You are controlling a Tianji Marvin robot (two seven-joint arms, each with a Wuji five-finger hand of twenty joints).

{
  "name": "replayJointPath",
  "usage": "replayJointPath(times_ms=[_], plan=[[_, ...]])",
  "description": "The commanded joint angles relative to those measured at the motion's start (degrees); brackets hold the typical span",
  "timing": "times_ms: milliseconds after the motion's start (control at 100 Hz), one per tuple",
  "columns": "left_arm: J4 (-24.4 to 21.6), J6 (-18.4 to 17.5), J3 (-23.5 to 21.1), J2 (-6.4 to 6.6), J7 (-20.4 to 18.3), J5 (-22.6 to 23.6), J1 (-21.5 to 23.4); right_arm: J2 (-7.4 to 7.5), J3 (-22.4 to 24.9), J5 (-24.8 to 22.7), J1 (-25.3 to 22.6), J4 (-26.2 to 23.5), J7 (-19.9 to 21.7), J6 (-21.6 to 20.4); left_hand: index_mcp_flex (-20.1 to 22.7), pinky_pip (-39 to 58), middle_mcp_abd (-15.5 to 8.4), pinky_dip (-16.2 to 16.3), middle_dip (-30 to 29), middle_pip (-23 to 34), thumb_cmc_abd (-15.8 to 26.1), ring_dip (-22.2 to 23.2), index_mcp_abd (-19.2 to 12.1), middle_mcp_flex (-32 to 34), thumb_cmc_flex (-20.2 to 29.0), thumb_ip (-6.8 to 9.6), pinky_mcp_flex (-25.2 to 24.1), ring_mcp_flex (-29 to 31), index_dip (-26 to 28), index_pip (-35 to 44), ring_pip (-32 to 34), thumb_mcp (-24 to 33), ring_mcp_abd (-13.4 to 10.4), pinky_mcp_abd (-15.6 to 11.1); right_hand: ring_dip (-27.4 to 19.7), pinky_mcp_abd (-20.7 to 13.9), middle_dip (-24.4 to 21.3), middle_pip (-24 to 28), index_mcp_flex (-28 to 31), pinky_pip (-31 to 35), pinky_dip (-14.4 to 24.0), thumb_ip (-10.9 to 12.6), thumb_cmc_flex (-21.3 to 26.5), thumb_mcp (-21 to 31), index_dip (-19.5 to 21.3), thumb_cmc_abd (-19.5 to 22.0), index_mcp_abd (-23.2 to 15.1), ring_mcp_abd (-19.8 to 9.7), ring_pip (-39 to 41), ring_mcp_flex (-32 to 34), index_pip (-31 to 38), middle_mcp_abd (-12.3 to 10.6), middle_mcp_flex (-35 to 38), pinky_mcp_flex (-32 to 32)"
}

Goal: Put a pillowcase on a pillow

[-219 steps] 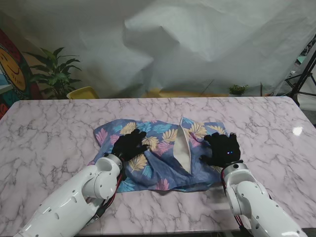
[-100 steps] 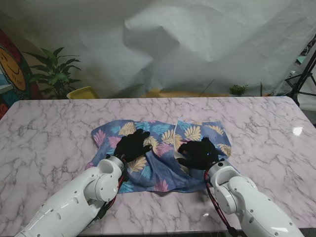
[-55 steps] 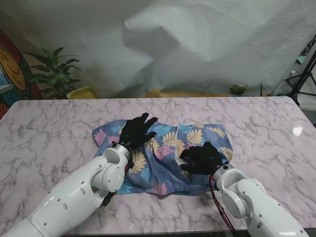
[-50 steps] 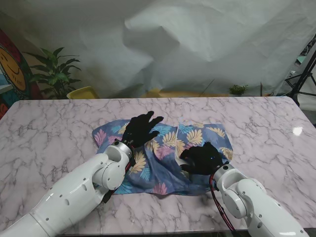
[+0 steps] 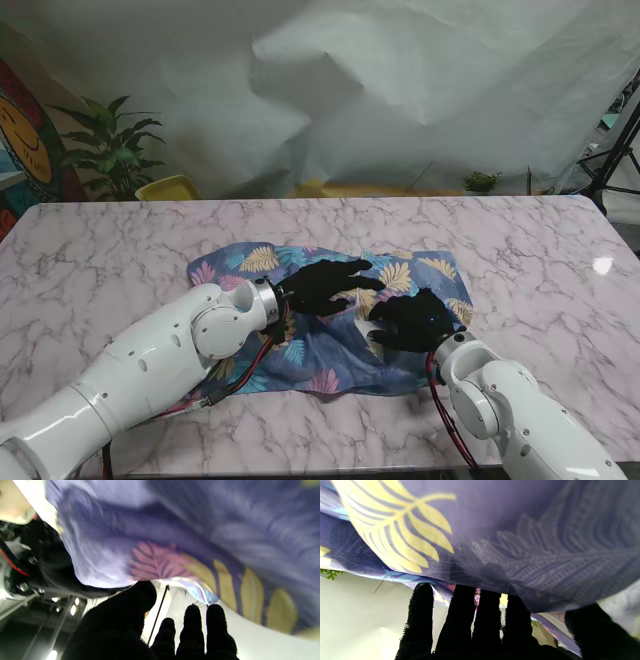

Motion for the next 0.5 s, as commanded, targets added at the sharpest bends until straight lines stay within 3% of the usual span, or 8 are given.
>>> replayJointPath(times_ms=[0, 40, 130, 160, 220, 380, 440, 490], plan=[[-2.24, 0.67, -0.41, 1.45, -2.42, -0.87, 0.42, 0.11, 0.2, -0.35, -0.22, 0.93, 0.69, 0.87, 2.3, -1.44, -0.79, 0.5, -1.01, -1.55, 0.24, 0.04, -2.97, -2.6, -1.22, -1.91, -1.68, -2.72, 1.13, 2.38, -0.46, 2.34, -1.2, -1.17, 1.14, -0.76, 0.55, -0.11, 2.41, 0.73, 0.61, 1.62, 1.45, 2.15, 1.54, -0.45, -1.05, 0.39, 0.66, 2.33, 2.24, 0.28, 0.93, -0.09], [-3.06, 0.81, -0.96, 1.98, -4.44, -1.65, 0.67, 0.13, 0.22, -0.43, -0.08, 1.14, 0.89, 1.05, 4.14, -3.06, -0.84, 0.07, -3.4, -1.94, 1.16, -0.63, -3.5, -2.53, -2.99, -2.12, -2.1, -3.7, 1.99, 4.19, -1.4, 1.25, -1.01, -0.84, 1.15, -0.79, 0.57, -0.06, 2.42, 0.77, 0.62, 1.64, 1.64, 2.32, 1.55, -0.5, -1.03, 0.43, 0.67, 2.37, 2.24, 0.38, 0.98, -0.02], [-4.69, 1.32, -2.02, 3.14, -9.28, -4.26, 1.15, 0.2, 0.15, -0.49, 0.27, 1.6, 1.38, 1.41, 8.0, -7.58, -1.14, -0.35, -10.34, -3.33, 4.77, -3.24, -4.13, -2.67, -4.5, -2.04, -3.56, -5.01, 4.13, 6.84, -7.19, -8.43, -0.44, -0.45, 1.16, -0.78, 0.6, -0.02, 2.38, 0.75, 0.63, 1.66, 2.0, 2.67, 1.58, -0.44, -1.03, 0.34, 0.65, 2.32, 2.25, 0.37, 0.92, -0.09], [-5.0, 1.33, -2.22, 3.45, -10.31, -4.32, 1.17, 0.23, 0.11, -0.59, 0.37, 1.74, 1.51, 1.46, 9.02, -9.05, -0.98, 0.27, -11.55, -3.17, 8.9, -2.89, -4.0, -2.83, -2.3, -1.14, -3.52, -5.33, 5.12, 7.39, -8.3, -20.3, -0.22, -0.18, 1.17, -0.82, 0.6, -0.03, 2.38, 0.75, 0.63, 1.65, 2.02, 2.7, 1.59, -0.5, -1.05, 0.4, 0.64, 2.3, 2.25, 0.34, 0.87, -0.08], [-5.79, 1.72, -2.67, 4.09, -12.89, -5.34, 1.27, 0.28, 0.03, -0.76, 0.53, 1.97, 1.78, 1.57, 9.67, -11.46, -0.96, 0.35, -13.84, -3.62, 13.8, -3.31, -3.01, -3.02, -0.69, -0.31, -4.11, -6.05, 6.48, 7.88, -10.56, -34.02, -0.02, -0.05, 1.17, -0.84, 0.61, 0.0, 2.27, 0.71, 0.62, 1.63, 1.96, 2.71, 1.58, -0.55, -1.03, 0.41, 0.63, 2.27, 2.21, 0.38, 0.87, -0.15], [-5.94, 2.62, -3.33, 4.61, -15.53, -7.54, 1.52, 0.34, -0.04, -0.78, 0.58, 1.98, 2.39, 1.83, 9.54, -15.84, -1.4, 0.31, -16.63, -4.55, 24.69, -3.53, -1.47, -3.28, -17.63, -0.07, -4.66, -7.13, 7.99, 7.74, -14.19, -37.27, 0.0, 0.01, 1.18, -0.82, 0.61, -0.04, 2.19, 0.7, 0.63, 1.6, 1.83, 2.66, 1.59, -0.56, -0.96, 0.38, 0.63, 2.2, 2.16, 0.54, 0.64, -0.16], [-5.18, 2.41, -2.64, 4.49, -15.43, -7.78, 0.94, 0.36, -0.01, -0.89, 0.53, 1.81, 2.62, 1.83, 8.44, -17.39, -1.24, 1.18, -18.14, -4.64, 23.77, -2.76, -1.07, -3.38, -22.53, -0.65, -4.05, -7.18, 7.22, 6.05, -14.28, -37.08, -0.07, 0.01, 1.17, -0.81, 0.61, -0.04, 2.14, 0.68, 0.63, 1.59, 1.73, 2.6, 1.59, -0.62, -0.89, 0.43, 0.62, 2.15, 2.13, 0.55, 0.65, -0.2], [-4.47, 2.28, -1.85, 4.27, -14.65, -7.09, 0.42, 0.35, -0.07, -0.87, 0.59, 1.89, 2.54, 1.84, 5.68, -17.9, -0.5, 1.86, -18.91, -4.75, 20.86, -2.3, -0.63, -3.52, -23.13, -0.81, -3.12, -7.02, 5.93, 3.32, -13.87, -36.91, -0.12, 0.25, 1.18, -0.83, 0.62, -0.02, 2.15, 0.71, 0.64, 1.59, 1.71, 2.57, 1.59, -0.7, -0.91, 0.48, 0.65, 2.21, 2.13, 0.52, 0.68, -0.14]])
